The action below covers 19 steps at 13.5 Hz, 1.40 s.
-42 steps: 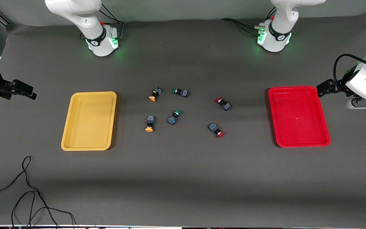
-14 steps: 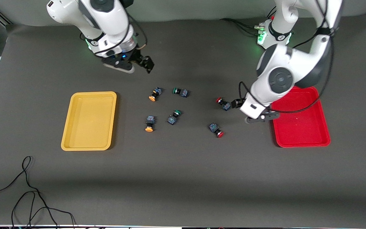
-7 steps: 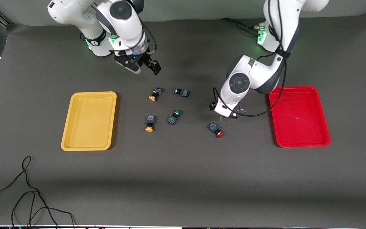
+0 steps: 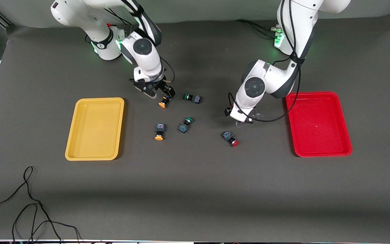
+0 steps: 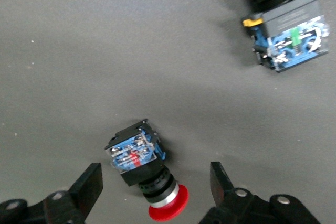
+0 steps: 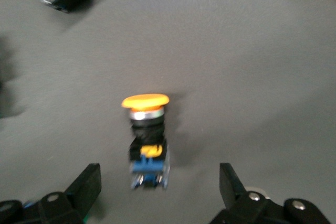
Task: Place red and yellow buttons in trays
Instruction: 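Grasp the red button with the left gripper while the right gripper grasps the yellow button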
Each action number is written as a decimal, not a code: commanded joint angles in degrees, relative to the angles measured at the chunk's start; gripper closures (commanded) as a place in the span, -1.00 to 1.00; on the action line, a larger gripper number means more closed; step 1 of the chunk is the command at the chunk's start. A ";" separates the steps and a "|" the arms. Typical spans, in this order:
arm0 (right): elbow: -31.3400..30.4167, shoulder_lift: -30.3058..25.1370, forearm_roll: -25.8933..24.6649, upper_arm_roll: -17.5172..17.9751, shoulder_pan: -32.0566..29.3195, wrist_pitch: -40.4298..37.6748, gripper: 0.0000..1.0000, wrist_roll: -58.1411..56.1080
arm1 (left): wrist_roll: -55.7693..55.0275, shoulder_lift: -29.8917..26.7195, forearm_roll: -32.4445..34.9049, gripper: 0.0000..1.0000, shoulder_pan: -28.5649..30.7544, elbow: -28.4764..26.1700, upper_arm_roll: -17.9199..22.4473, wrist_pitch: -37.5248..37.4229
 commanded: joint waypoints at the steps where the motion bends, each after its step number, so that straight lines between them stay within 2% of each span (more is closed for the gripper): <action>1: 1.65 3.17 -0.19 -0.60 0.71 1.95 -1.00 1.80 | 0.61 -1.20 -0.75 -0.18 -0.89 -2.72 0.61 2.44; 2: 1.83 3.43 -0.19 -0.51 0.71 2.13 -0.99 1.80 | 0.61 -1.20 -0.75 0.34 -0.80 -2.81 0.61 2.44; 3: 1.92 3.61 -0.19 -0.51 0.79 2.30 -0.75 1.80 | 0.61 -1.11 -0.83 0.84 -0.80 -2.81 0.61 2.44; 4: 2.00 3.61 -0.19 -0.60 0.79 2.30 -0.15 1.54 | 0.61 -1.19 -0.83 1.00 -0.72 -2.81 0.61 2.27; 5: 2.35 3.61 -0.19 -0.60 0.71 2.13 0.47 1.27 | 0.61 -1.28 -0.83 1.00 -0.71 -2.72 0.61 2.00; 6: 2.70 3.61 -0.19 -0.51 0.71 1.78 0.85 1.27 | 0.44 -1.63 -0.83 1.00 -0.63 -2.54 0.61 1.65; 8: 2.97 3.09 -0.19 -0.51 0.62 1.69 0.89 0.92 | 0.35 -3.56 -0.83 1.00 0.77 -0.62 0.69 -2.19; 9: 3.23 1.78 -0.27 -0.60 0.62 0.47 0.89 0.48 | 0.61 -4.26 -0.83 1.00 2.35 2.78 0.87 -8.57; 10: 4.11 -1.19 -0.36 -0.68 0.62 -4.07 0.89 -0.04 | 1.65 -5.14 -0.49 1.00 4.28 6.56 0.87 -15.94; 12: 8.75 -7.00 -0.36 -1.21 0.27 -18.11 0.89 -2.32 | 7.52 -7.34 -0.31 1.00 9.36 13.07 1.22 -29.05; 13: 11.64 -8.59 -0.27 -2.26 0.18 -23.92 0.89 -4.42 | 11.82 -9.18 -0.05 1.00 13.13 14.75 1.22 -34.59; 16: 22.09 -10.62 -0.01 -7.08 0.18 -38.43 0.89 -12.84 | 27.02 -14.54 3.36 1.00 22.20 14.42 1.31 -40.52; 18: 27.30 -11.76 0.08 -12.96 0.18 -47.49 0.89 -25.29 | 34.94 -15.78 8.11 1.00 27.91 14.07 1.31 -42.29; 19: 27.75 -13.25 0.08 -16.82 0.18 -49.62 0.89 -33.19 | 38.20 -16.13 10.22 1.00 30.29 12.85 1.31 -41.86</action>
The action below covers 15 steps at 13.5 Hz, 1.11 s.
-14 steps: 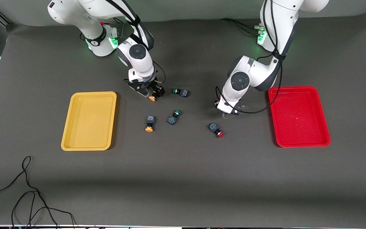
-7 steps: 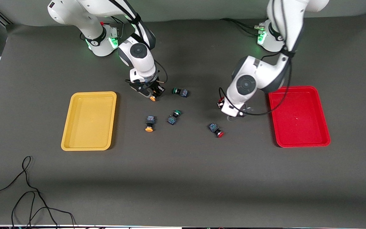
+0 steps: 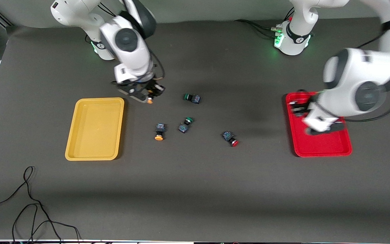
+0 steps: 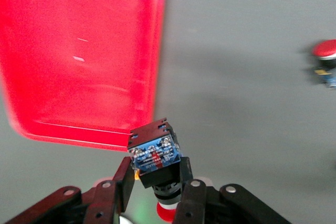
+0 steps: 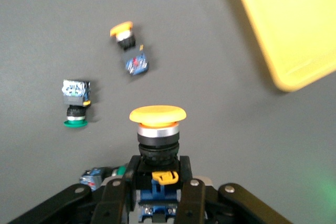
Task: Place red and yellow buttons in trays
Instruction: 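Place the red button in the red tray while the right gripper carries yellow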
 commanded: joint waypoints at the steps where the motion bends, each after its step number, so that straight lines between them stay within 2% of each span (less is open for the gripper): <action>1: 2.60 -2.63 -0.04 -10.12 0.36 -5.48 0.89 -20.32 | 7.26 -1.30 4.07 1.00 5.29 -4.12 -0.73 1.00; 5: 1.64 -4.67 -0.31 -29.36 0.36 -5.50 0.88 -51.01 | 8.51 -0.78 5.48 1.00 7.77 -14.92 -0.73 14.07; 7: -2.91 -4.50 -0.22 -37.64 0.27 0.10 0.88 -62.99 | 8.51 1.23 5.48 1.00 7.86 -19.67 -0.73 22.85; 9: -9.75 -3.36 0.22 -42.05 0.18 10.36 0.88 -68.90 | 8.51 3.61 5.48 1.00 7.94 -23.98 -0.73 31.30; 11: -15.22 -0.04 0.83 -42.60 -0.95 21.01 0.88 -73.04 | 8.42 5.89 5.40 1.00 8.21 -25.84 -0.73 36.76; 12: -16.37 2.51 2.49 -42.51 -1.57 23.66 0.88 -73.67 | 8.42 6.86 5.40 0.94 8.64 -25.76 -0.73 37.57; 13: -16.64 5.84 5.29 -42.51 -1.58 24.56 0.88 -75.41 | 8.24 7.22 5.14 -0.44 8.65 -25.41 -0.73 37.66; 14: -16.56 9.00 9.58 -42.34 -1.58 24.74 0.88 -78.30 | 7.90 6.79 4.78 -0.99 8.65 -24.97 -0.82 36.71; 15: -16.47 12.60 14.93 -41.99 -1.58 25.18 0.88 -82.94 | 7.80 5.83 4.78 -1.00 8.65 -24.44 -0.82 35.39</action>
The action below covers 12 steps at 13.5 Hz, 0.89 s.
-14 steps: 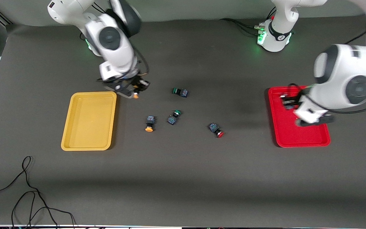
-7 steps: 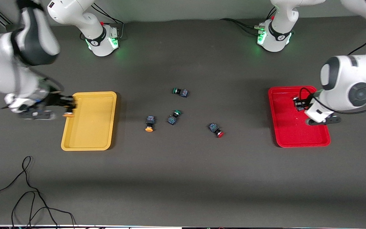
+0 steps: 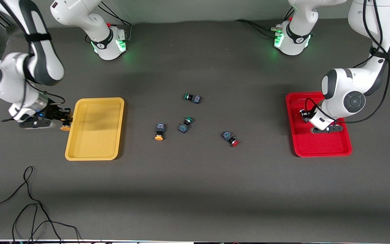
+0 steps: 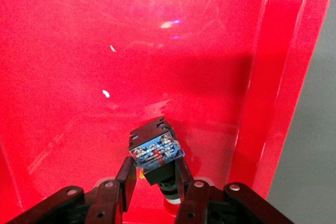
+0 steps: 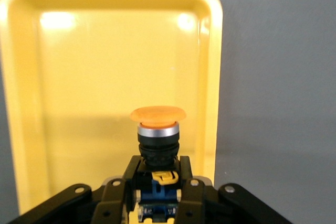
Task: Place red and yellow buttons in trays
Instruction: 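Place the red button in the red tray while the right gripper carries yellow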
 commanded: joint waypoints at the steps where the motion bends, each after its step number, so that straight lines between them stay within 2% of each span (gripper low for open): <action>1: 1.87 12.22 13.96 1.11 -0.06 2.36 0.88 -12.39 | -0.29 -2.41 0.18 -1.00 0.49 2.26 -0.64 -4.13; 4: 2.92 19.80 26.91 2.25 -0.15 2.89 0.88 -23.05 | -2.39 -1.90 -0.08 -1.00 -2.05 15.85 -1.08 -19.84; 6: 3.54 22.09 30.62 2.69 -0.24 2.81 0.87 -25.53 | -7.82 0.38 -1.74 -1.00 -6.96 25.43 -1.08 -26.72; 7: 4.15 22.45 30.81 3.04 -0.15 2.37 0.55 -25.36 | -11.94 1.79 -3.58 -1.00 -9.77 28.87 -1.08 -27.70; 8: 4.33 22.45 30.90 3.13 -0.24 2.28 -0.49 -24.75 | -16.07 3.10 -4.81 -1.00 -12.67 31.87 -1.08 -27.80; 9: 4.68 22.37 30.98 3.13 -0.24 2.10 -0.99 -24.57 | -19.77 5.64 -5.35 -1.00 -15.22 35.46 -1.08 -27.80; 11: 6.00 21.40 30.90 2.96 0.37 0.71 -1.00 -23.08 | -27.06 13.88 -8.06 -1.00 -20.05 44.24 -1.08 -27.71; 12: 8.01 21.22 30.81 2.70 0.38 -2.44 -1.00 -21.77 | -31.36 17.67 -9.30 -1.00 -21.99 47.86 -1.08 -27.19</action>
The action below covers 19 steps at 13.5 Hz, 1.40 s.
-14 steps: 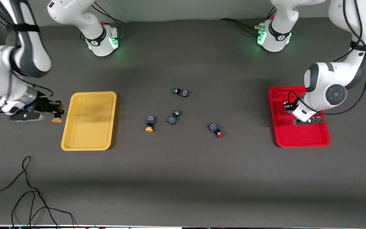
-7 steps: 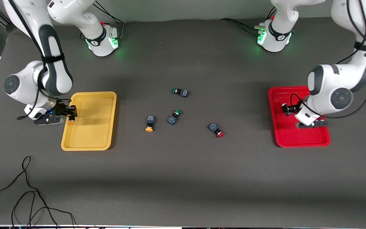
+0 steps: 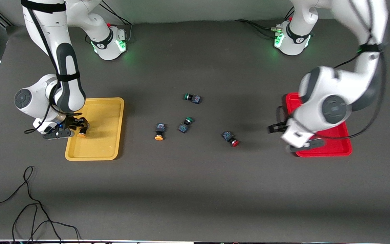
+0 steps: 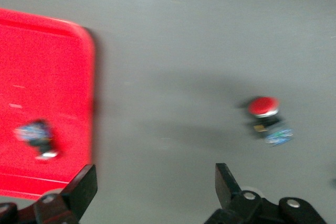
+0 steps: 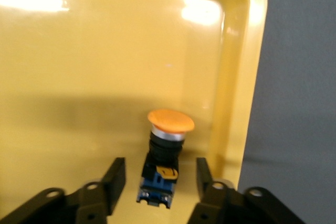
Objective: Place red and yellow buttons in trays
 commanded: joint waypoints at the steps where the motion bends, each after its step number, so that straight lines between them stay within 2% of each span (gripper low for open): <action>1: 5.14 -1.00 0.74 -1.02 0.36 -7.40 -0.99 3.02 | -10.75 13.53 -2.95 -1.00 -5.61 12.95 0.91 -0.23; 2: 7.17 -1.00 -1.01 -2.42 0.88 -10.40 -1.00 4.69 | -14.79 16.35 -3.39 -1.00 -6.94 14.98 0.91 1.70; 4: 13.74 -1.44 -7.50 -6.10 3.07 -18.03 -0.99 10.30 | -22.97 19.01 -6.54 -1.00 -7.91 15.35 0.91 7.32; 7: 23.42 -1.79 -11.92 -8.84 6.94 -32.10 -1.00 20.05 | -26.00 21.30 -7.79 -1.00 -8.53 14.22 0.91 10.85; 9: 25.29 -2.49 -12.45 -9.81 12.45 -34.68 -0.99 28.39 | -26.08 21.21 -7.88 -1.00 -9.58 11.32 0.91 13.83; 12: 25.64 -2.50 -11.58 -9.73 21.69 -33.81 -0.99 44.21 | -26.08 21.30 -7.96 -0.94 -10.38 7.89 0.91 18.23; 14: 25.38 -1.45 -10.18 -8.68 27.49 -29.08 -1.00 51.61 | -25.65 21.21 -7.79 -0.56 -10.91 5.34 0.83 20.95; 15: 25.21 -0.14 -7.82 -8.06 29.35 -26.88 -1.00 54.34 | -25.30 21.30 -7.79 -0.35 -11.25 4.11 0.83 22.97; 16: 25.20 1.44 -5.71 -6.75 30.15 -25.12 -1.00 54.80 | -25.12 21.21 -7.70 0.13 -11.69 3.40 0.83 23.86; 17: 24.94 3.20 -2.90 -4.91 30.15 -22.67 -1.00 54.89 | -25.12 21.04 -7.70 0.89 -11.78 3.48 0.83 23.26; 18: 24.07 5.13 0.17 -3.50 30.15 -19.69 -1.00 54.81 | -25.20 20.69 -7.79 1.00 -11.61 3.49 0.83 23.08; 19: 23.36 7.41 2.90 -1.74 30.15 -16.26 -1.00 54.81 | -25.38 20.51 -7.79 1.00 -11.61 3.57 0.83 23.08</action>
